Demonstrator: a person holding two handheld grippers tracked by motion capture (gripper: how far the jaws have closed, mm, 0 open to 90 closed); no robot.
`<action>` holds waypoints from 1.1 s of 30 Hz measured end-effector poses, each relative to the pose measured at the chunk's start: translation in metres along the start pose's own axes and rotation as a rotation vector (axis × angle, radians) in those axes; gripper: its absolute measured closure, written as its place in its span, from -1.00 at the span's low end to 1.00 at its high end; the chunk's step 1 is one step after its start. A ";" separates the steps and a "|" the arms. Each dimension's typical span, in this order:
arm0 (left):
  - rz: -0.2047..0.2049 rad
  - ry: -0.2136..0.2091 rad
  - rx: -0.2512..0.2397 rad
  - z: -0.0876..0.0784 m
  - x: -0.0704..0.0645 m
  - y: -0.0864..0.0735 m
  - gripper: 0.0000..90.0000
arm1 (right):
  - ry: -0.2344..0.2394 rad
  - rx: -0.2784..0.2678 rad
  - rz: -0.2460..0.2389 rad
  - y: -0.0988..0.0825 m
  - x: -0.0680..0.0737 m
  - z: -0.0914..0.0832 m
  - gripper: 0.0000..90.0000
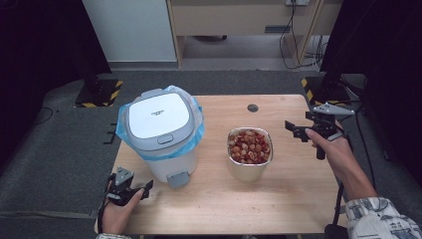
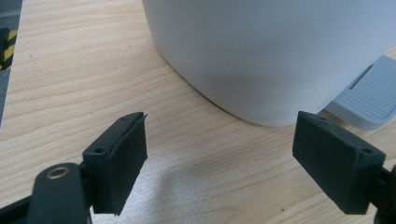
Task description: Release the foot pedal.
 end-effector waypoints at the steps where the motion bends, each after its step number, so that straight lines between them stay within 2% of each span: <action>1: 0.001 0.001 0.000 0.000 0.001 0.000 -0.63 | -0.001 0.004 -0.001 -0.003 -0.001 -0.001 -0.84; 9: 0.001 0.004 0.004 0.002 0.002 -0.001 -0.64 | -0.014 0.031 -0.011 -0.027 -0.003 -0.003 -0.85; 17: 0.002 0.003 0.016 0.005 0.004 -0.002 -0.65 | -0.013 0.061 -0.020 -0.054 0.001 -0.002 -0.86; 23: -0.007 0.011 0.025 0.009 0.014 -0.003 -0.66 | -0.009 0.088 -0.020 -0.072 0.002 0.000 -0.86; 27: -0.017 0.018 0.038 0.009 0.020 -0.006 -0.66 | -0.003 0.112 -0.019 -0.086 0.004 0.003 -0.87; 33: 0.001 0.011 0.050 0.012 0.017 -0.006 -0.66 | 0.014 0.161 -0.028 -0.105 0.012 0.008 -0.87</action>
Point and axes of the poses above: each handheld gripper's, and its own axes: z roughly forward along the jaws, y roughly out of its top, x roughly to its left, the point moved 7 cm from there along z, roughly forward along the jaws, and after that the axes turned 14 degrees about -y, right-handed, at the moved point
